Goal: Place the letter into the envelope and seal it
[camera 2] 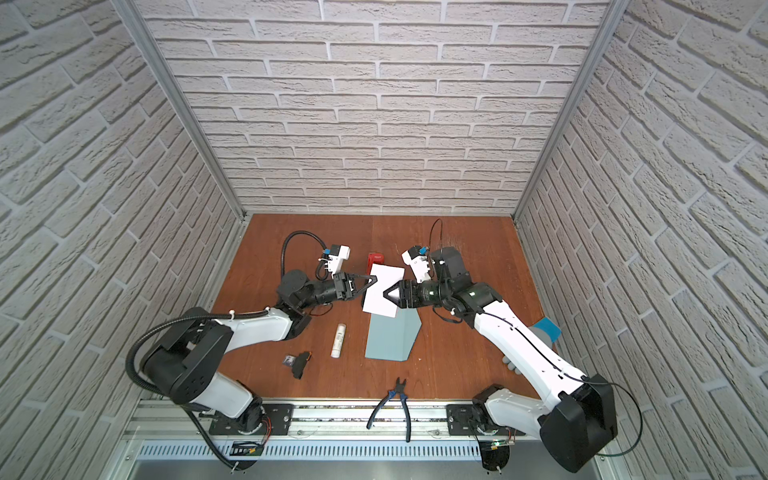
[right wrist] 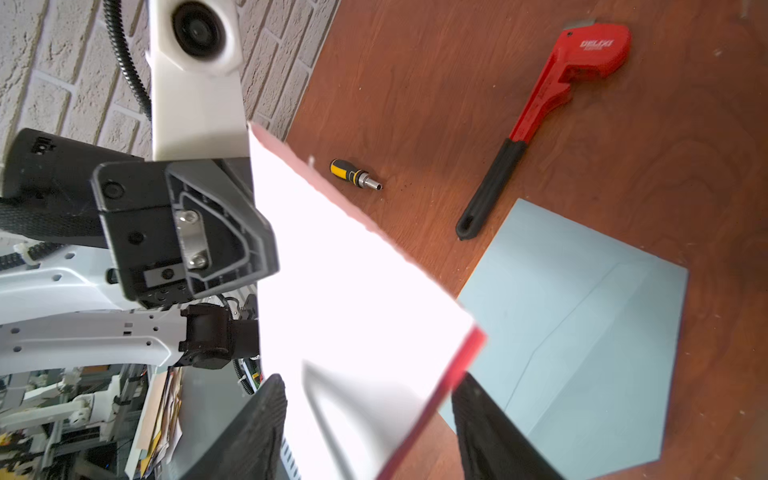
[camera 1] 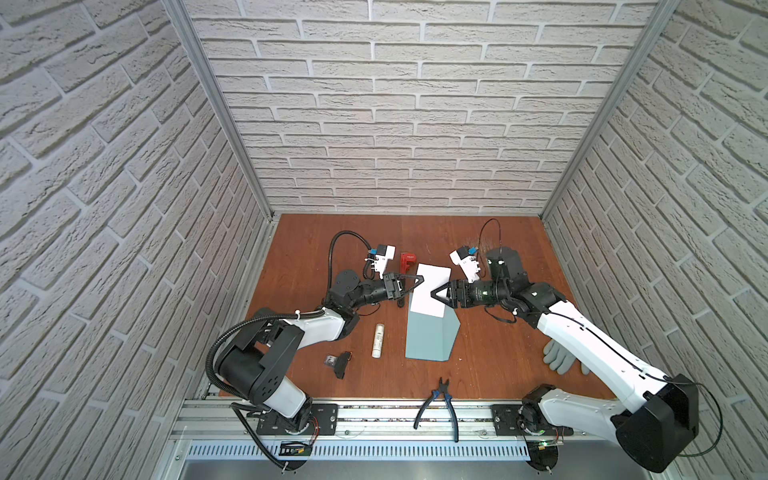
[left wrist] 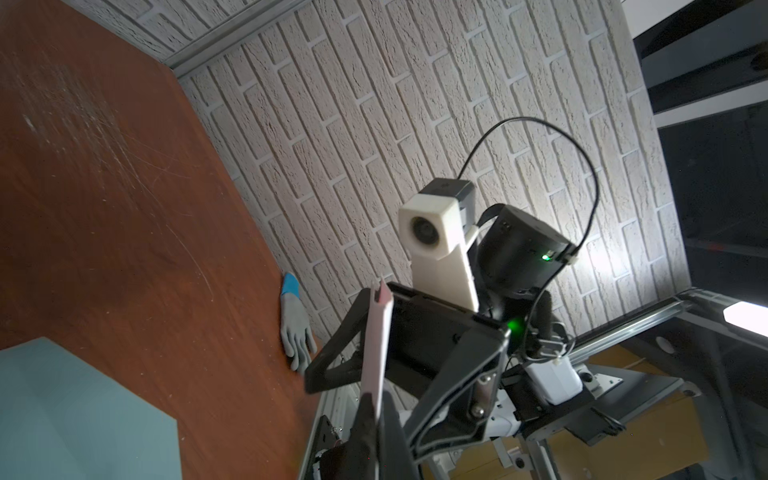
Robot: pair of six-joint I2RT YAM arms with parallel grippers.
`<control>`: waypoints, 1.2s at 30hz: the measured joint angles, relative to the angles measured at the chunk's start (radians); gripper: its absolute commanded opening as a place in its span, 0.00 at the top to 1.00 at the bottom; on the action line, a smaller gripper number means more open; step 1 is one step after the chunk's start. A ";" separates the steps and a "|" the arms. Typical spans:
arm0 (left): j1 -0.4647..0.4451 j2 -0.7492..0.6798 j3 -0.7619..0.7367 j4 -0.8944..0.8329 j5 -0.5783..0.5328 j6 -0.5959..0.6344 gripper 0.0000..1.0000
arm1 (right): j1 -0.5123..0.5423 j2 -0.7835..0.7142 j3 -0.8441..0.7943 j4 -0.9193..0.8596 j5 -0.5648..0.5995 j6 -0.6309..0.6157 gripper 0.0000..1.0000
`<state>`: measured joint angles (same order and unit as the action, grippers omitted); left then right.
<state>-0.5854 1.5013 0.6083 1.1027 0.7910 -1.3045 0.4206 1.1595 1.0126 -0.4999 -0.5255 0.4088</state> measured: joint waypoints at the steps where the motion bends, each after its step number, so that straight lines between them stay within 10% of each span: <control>1: 0.000 -0.029 0.000 -0.067 -0.002 0.048 1.00 | 0.000 -0.010 0.014 -0.023 0.013 -0.021 0.33; 18: -0.161 -0.315 0.066 -0.874 -0.133 0.880 1.00 | 0.059 -0.050 0.109 -0.110 -0.044 -0.511 0.40; 36: -0.183 -0.379 0.031 -0.863 -0.175 1.006 1.00 | 0.134 0.080 0.136 -0.142 -0.154 -0.687 0.62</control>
<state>-0.7689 1.1221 0.6388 0.2394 0.6163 -0.2989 0.5545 1.2396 1.1488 -0.6422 -0.6800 -0.2787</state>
